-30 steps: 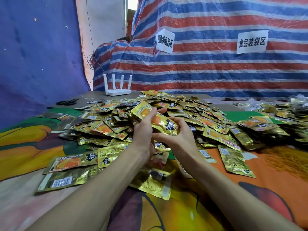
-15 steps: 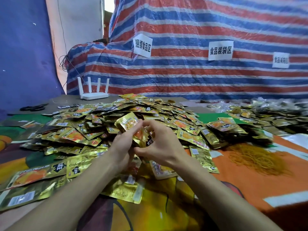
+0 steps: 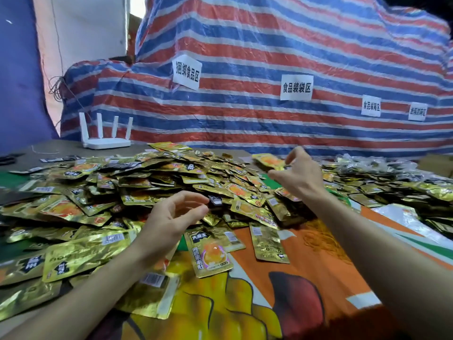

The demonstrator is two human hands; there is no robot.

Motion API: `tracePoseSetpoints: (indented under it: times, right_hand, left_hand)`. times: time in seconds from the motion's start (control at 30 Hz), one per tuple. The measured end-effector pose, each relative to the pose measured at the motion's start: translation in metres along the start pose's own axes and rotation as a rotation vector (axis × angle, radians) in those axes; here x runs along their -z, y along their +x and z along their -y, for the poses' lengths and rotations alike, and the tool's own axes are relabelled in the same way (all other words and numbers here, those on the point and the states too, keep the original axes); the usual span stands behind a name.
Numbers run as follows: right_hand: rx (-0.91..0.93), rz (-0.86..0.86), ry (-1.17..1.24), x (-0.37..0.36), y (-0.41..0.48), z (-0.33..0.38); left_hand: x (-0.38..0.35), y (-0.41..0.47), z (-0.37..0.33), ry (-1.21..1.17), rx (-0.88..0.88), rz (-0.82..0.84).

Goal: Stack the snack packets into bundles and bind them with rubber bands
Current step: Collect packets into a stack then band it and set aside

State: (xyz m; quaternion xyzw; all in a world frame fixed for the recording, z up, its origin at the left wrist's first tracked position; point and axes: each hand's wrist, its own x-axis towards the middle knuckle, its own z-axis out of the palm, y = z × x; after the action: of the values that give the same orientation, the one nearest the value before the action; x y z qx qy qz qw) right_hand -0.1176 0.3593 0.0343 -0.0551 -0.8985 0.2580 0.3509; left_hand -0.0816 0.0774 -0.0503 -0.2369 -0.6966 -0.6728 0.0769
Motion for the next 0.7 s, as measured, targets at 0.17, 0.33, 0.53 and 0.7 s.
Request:
tracePoseSetpoints:
  times: [0.17, 0.33, 0.53, 0.7]
  right_hand:
    - [-0.277, -0.077, -0.159, 0.008, 0.036, -0.049]
    - [-0.440, 0.041, -0.310, -0.004, 0.035, -0.085]
    - [-0.445, 0.089, -0.283, -0.006, 0.035, -0.091]
    - [-0.104, -0.064, -0.433, -0.013, 0.023, -0.047]
  left_hand:
    - [0.005, 0.001, 0.001, 0.076, -0.094, -0.081]
    - [0.007, 0.002, -0.002, 0.060, -0.139, -0.080]
    - [0.011, 0.003, -0.006, 0.105, -0.132, -0.139]
    - [0.020, 0.003, -0.006, 0.386, -0.146, -0.176]
